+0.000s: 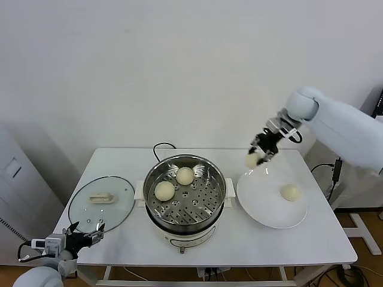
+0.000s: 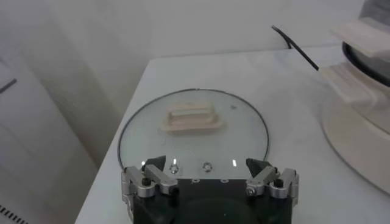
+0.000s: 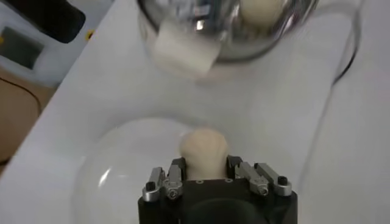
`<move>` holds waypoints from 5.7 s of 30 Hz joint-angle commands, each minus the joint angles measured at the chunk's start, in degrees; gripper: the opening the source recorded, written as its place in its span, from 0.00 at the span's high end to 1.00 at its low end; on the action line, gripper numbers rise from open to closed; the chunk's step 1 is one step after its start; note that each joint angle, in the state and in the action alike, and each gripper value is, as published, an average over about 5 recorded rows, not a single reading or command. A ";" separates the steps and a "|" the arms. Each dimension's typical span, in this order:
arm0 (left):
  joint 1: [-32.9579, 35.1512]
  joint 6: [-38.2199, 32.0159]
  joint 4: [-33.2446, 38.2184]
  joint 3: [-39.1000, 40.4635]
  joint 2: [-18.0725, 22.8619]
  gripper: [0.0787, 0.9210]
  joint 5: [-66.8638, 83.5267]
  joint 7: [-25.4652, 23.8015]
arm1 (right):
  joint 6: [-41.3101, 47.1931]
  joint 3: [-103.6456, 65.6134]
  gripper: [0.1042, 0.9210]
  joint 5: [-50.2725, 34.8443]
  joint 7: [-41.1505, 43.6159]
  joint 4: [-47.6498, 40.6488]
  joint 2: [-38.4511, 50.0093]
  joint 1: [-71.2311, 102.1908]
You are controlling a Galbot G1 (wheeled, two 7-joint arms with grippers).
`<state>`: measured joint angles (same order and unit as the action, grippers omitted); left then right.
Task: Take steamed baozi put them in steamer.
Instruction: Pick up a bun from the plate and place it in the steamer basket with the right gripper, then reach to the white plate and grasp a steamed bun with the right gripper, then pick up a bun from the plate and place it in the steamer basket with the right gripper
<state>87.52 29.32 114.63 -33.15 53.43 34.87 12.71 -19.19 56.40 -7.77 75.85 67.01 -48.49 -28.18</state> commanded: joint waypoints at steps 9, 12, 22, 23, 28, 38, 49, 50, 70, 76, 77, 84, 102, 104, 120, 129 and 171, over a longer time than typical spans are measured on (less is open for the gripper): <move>-0.41 0.00 0.17 0.29 -0.21 0.12 -0.18 0.00 | -22.58 2.89 0.61 6.11 -3.21 15.37 -10.43 -3.85; -0.35 -0.03 0.24 0.22 -0.06 0.12 -0.18 0.00 | -24.64 2.84 0.61 9.03 -3.59 16.19 -12.41 -2.74; -0.41 -0.17 -0.09 0.17 0.47 0.12 -0.41 -0.02 | -25.41 3.01 0.61 13.85 -4.26 17.52 -16.14 2.02; -0.41 -0.16 -0.09 0.16 0.49 0.12 -0.47 -0.02 | -25.29 3.11 0.61 14.07 -4.30 17.73 -16.28 2.40; -0.27 -0.21 -0.14 0.13 0.47 0.12 -0.57 -0.03 | -24.69 3.72 0.61 15.21 -4.37 18.71 -16.46 4.27; -0.25 -0.24 -0.35 0.21 0.74 0.12 -0.91 -0.04 | -23.42 3.60 0.61 18.04 -4.81 19.22 -17.01 7.31; -0.46 -0.32 -0.78 0.25 0.74 0.12 -1.00 -0.09 | -21.48 3.24 0.50 21.39 -5.37 18.13 -18.02 10.32; -0.48 -0.34 -0.87 0.25 0.70 0.12 -1.00 -0.10 | -21.33 3.21 0.47 21.35 -5.31 18.07 -18.03 10.38; -0.30 -0.44 -0.44 -0.05 -0.01 0.12 -0.64 -0.09 | -13.38 1.15 0.12 5.65 2.81 1.07 -10.13 -4.99; -0.13 -0.24 0.16 0.00 0.24 0.12 -0.68 -0.06 | -3.59 4.50 0.12 3.54 5.50 -10.73 -6.22 -5.86; -0.12 -0.20 0.18 0.00 0.30 0.12 -0.71 -0.04 | -2.62 4.71 0.12 3.70 5.64 -12.70 -5.85 -5.58; -0.21 -0.20 -0.07 -0.15 0.15 0.12 -0.71 -0.04 | 0.84 3.24 0.12 5.80 5.74 -24.75 -5.06 -0.86; -0.65 -0.34 -0.76 -0.14 -0.52 0.12 -0.10 -0.10 | -0.79 -14.88 0.12 22.91 1.29 -40.34 -6.98 16.70; -0.95 -0.31 -0.97 0.00 -0.59 0.12 -0.04 -0.11 | -1.24 -17.07 0.12 24.64 0.85 -41.30 -6.92 17.95; -2.18 -0.23 -1.66 1.09 -0.76 0.12 0.20 -0.17 | -3.96 -28.16 0.12 33.78 -5.60 -46.04 -8.20 24.20; -2.09 -0.41 -1.61 1.31 -0.76 0.12 0.22 -0.25 | -4.35 -30.75 0.12 36.28 -8.94 -46.90 -9.37 25.62; 0.27 0.35 0.82 0.15 1.06 0.12 -1.95 0.93 | 22.22 20.48 0.57 -16.12 -6.36 -3.96 6.07 -6.87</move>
<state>87.44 29.42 115.01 -32.72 54.24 33.62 13.43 -10.23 49.04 3.29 69.75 39.85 -49.66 -15.59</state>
